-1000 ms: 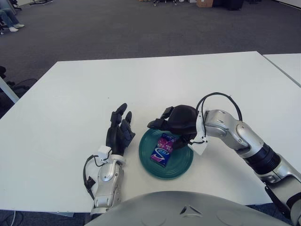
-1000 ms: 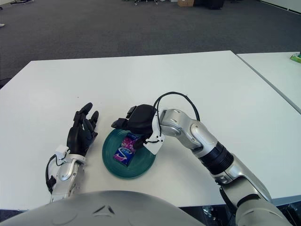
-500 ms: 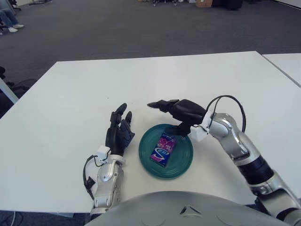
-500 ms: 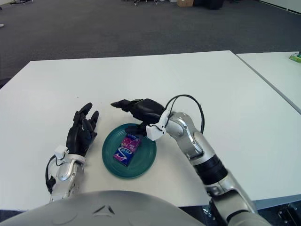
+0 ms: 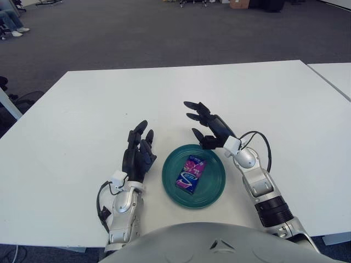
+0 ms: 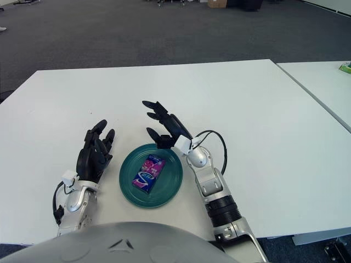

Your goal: Put the gum into the plate.

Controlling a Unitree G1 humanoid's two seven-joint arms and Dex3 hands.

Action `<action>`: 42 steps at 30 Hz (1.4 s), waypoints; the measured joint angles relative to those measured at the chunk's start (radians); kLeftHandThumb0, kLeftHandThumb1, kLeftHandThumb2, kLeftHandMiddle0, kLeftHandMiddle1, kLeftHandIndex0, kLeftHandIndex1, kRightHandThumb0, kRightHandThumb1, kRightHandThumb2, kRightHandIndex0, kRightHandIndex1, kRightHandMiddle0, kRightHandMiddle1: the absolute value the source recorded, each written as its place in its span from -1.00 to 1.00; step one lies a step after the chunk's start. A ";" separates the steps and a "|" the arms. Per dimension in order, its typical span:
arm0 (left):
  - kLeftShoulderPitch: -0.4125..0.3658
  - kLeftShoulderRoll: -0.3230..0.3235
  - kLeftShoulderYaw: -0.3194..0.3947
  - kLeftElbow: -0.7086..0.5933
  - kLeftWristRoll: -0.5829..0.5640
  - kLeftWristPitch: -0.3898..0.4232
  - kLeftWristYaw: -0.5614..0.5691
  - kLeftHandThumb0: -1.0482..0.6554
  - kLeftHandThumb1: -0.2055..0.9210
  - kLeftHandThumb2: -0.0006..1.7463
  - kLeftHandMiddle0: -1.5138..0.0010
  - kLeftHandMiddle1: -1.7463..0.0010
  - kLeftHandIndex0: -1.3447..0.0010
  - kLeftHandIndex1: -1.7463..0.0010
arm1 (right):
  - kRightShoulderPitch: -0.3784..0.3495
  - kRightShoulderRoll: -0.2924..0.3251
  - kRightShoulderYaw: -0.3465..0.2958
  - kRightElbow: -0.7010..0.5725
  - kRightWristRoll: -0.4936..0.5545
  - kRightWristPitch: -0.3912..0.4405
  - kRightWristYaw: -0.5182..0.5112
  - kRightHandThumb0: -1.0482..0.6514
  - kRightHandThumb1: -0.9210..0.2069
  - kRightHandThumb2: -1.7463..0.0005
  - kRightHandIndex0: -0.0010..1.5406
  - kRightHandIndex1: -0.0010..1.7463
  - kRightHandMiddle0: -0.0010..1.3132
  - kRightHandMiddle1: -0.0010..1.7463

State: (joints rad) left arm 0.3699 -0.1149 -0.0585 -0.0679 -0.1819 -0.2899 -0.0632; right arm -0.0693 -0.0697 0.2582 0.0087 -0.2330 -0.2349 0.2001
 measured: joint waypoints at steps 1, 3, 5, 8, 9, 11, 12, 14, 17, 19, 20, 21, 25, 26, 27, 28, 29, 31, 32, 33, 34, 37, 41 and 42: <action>0.000 0.000 0.000 0.000 0.001 0.000 0.000 -0.84 1.00 0.07 0.52 1.00 1.00 0.12 | -0.002 0.012 -0.013 0.016 0.011 -0.008 -0.020 -0.86 -1.00 0.02 -0.53 -0.99 -1.00 -0.52; 0.001 0.001 -0.001 -0.001 0.002 0.000 -0.001 -0.86 1.00 0.08 0.52 1.00 1.00 0.12 | -0.008 0.024 -0.037 0.038 0.023 -0.016 -0.049 -0.85 -1.00 0.03 -0.53 -0.99 -1.00 -0.51; 0.003 0.002 -0.001 -0.001 0.002 0.001 -0.002 -0.86 1.00 0.08 0.52 1.00 1.00 0.11 | -0.014 0.028 -0.058 0.051 0.039 -0.017 -0.067 -0.84 -1.00 0.03 -0.54 -1.00 -1.00 -0.51; 0.006 0.003 -0.001 -0.002 0.002 0.001 -0.002 -0.87 1.00 0.08 0.51 0.99 0.98 0.10 | -0.021 0.030 -0.084 0.056 0.066 -0.017 -0.077 -0.82 -1.00 0.04 -0.55 -1.00 -1.00 -0.51; 0.008 0.003 0.000 -0.003 0.002 0.001 -0.002 -0.88 1.00 0.08 0.50 0.99 0.97 0.10 | -0.023 0.029 -0.093 0.056 0.079 -0.017 -0.076 -0.79 -1.00 0.05 -0.57 -1.00 -1.00 -0.52; 0.011 0.004 0.000 -0.004 0.002 0.001 -0.002 -0.88 1.00 0.08 0.50 0.99 0.96 0.09 | -0.026 0.031 -0.108 0.056 0.108 -0.017 -0.076 -0.76 -1.00 0.06 -0.60 -1.00 -1.00 -0.53; 0.013 0.004 0.001 -0.004 0.002 0.001 -0.002 -0.88 1.00 0.08 0.50 0.99 0.96 0.09 | -0.027 0.032 -0.115 0.056 0.123 -0.016 -0.073 -0.75 -1.00 0.06 -0.62 -1.00 -1.00 -0.54; 0.014 0.005 0.003 -0.004 0.002 0.001 -0.002 -0.88 1.00 0.09 0.49 0.99 0.96 0.09 | -0.027 0.032 -0.124 0.056 0.148 -0.013 -0.066 -0.73 -1.00 0.06 -0.64 -1.00 -1.00 -0.55; 0.014 0.006 0.004 -0.004 0.001 0.001 -0.003 -0.89 1.00 0.09 0.49 0.99 0.96 0.08 | -0.025 0.024 -0.145 0.056 0.186 -0.006 -0.047 -0.70 -1.00 0.07 -0.69 -1.00 -1.00 -0.56; 0.014 0.007 0.006 -0.004 0.000 0.001 -0.005 -0.88 1.00 0.08 0.49 0.99 0.95 0.08 | -0.017 0.018 -0.167 0.056 0.219 -0.004 -0.031 -0.68 -1.00 0.07 -0.71 -1.00 -1.00 -0.56; 0.014 0.007 0.006 -0.004 -0.001 0.001 -0.008 -0.88 1.00 0.08 0.49 0.99 0.95 0.08 | -0.012 0.014 -0.179 0.058 0.231 -0.003 -0.025 -0.68 -1.00 0.07 -0.72 -1.00 -1.00 -0.56; 0.014 0.007 0.008 -0.004 -0.002 0.001 -0.009 -0.88 1.00 0.08 0.49 0.99 0.95 0.08 | -0.007 0.010 -0.190 0.060 0.245 0.000 -0.022 -0.67 -1.00 0.07 -0.72 -1.00 -1.00 -0.56; 0.017 0.007 0.018 -0.004 -0.007 0.001 -0.011 -0.87 1.00 0.07 0.50 0.99 0.95 0.08 | 0.015 0.001 -0.224 0.070 0.268 0.019 -0.023 -0.66 -1.00 0.07 -0.74 -1.00 -1.00 -0.56; 0.017 0.007 0.020 -0.004 -0.008 0.001 -0.011 -0.87 1.00 0.07 0.51 1.00 0.96 0.08 | 0.019 0.000 -0.231 0.075 0.271 0.025 -0.025 -0.66 -1.00 0.07 -0.74 -1.00 -1.00 -0.56; 0.017 0.008 0.021 -0.004 -0.008 0.001 -0.012 -0.87 1.00 0.07 0.51 1.00 0.96 0.08 | 0.022 0.000 -0.236 0.081 0.273 0.027 -0.028 -0.66 -1.00 0.07 -0.74 -1.00 -1.00 -0.56; 0.016 0.008 0.022 -0.004 -0.008 0.001 -0.014 -0.87 1.00 0.07 0.51 1.00 0.97 0.09 | 0.025 0.000 -0.241 0.087 0.275 0.027 -0.032 -0.65 -1.00 0.06 -0.74 -1.00 -1.00 -0.56; 0.015 0.009 0.022 -0.004 -0.008 0.001 -0.015 -0.86 1.00 0.07 0.52 1.00 0.97 0.09 | 0.028 0.000 -0.245 0.093 0.276 0.027 -0.035 -0.65 -1.00 0.06 -0.74 -1.00 -1.00 -0.56; 0.015 0.010 0.022 -0.004 -0.008 0.000 -0.018 -0.86 1.00 0.07 0.53 1.00 0.98 0.09 | 0.033 0.000 -0.254 0.107 0.279 0.027 -0.039 -0.64 -1.00 0.06 -0.73 -0.99 -1.00 -0.56; 0.015 0.011 0.022 -0.004 -0.008 0.000 -0.019 -0.85 1.00 0.07 0.53 1.00 0.98 0.09 | 0.034 0.001 -0.258 0.115 0.279 0.027 -0.044 -0.64 -1.00 0.06 -0.73 -0.99 -1.00 -0.56; 0.015 0.011 0.022 -0.004 -0.008 0.000 -0.019 -0.85 1.00 0.07 0.54 1.00 0.98 0.09 | 0.035 0.001 -0.261 0.120 0.279 0.027 -0.046 -0.64 -1.00 0.06 -0.73 -0.99 -1.00 -0.55; 0.015 0.011 0.023 -0.004 -0.008 0.000 -0.019 -0.85 1.00 0.07 0.54 1.00 0.99 0.10 | 0.036 0.002 -0.262 0.125 0.280 0.027 -0.049 -0.64 -1.00 0.06 -0.72 -0.99 -1.00 -0.55; 0.015 0.012 0.023 -0.004 -0.007 0.000 -0.019 -0.84 1.00 0.07 0.56 1.00 1.00 0.12 | 0.042 0.004 -0.265 0.129 0.280 0.027 -0.055 -0.63 -1.00 0.05 -0.72 -0.99 -1.00 -0.55; 0.015 0.011 0.023 -0.004 -0.007 0.000 -0.019 -0.83 1.00 0.07 0.58 1.00 1.00 0.17 | 0.055 0.013 -0.266 0.127 0.280 0.027 -0.068 -0.63 -1.00 0.05 -0.72 -0.99 -1.00 -0.54; 0.016 0.011 0.023 -0.004 -0.006 0.000 -0.019 -0.83 1.00 0.07 0.59 1.00 1.00 0.18 | 0.062 0.017 -0.267 0.124 0.279 0.027 -0.075 -0.63 -1.00 0.05 -0.72 -0.99 -1.00 -0.54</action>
State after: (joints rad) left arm 0.3854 -0.1036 -0.0359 -0.0718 -0.1880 -0.2895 -0.0826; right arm -0.0076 -0.0524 -0.0084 0.1325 0.0461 -0.2077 0.1248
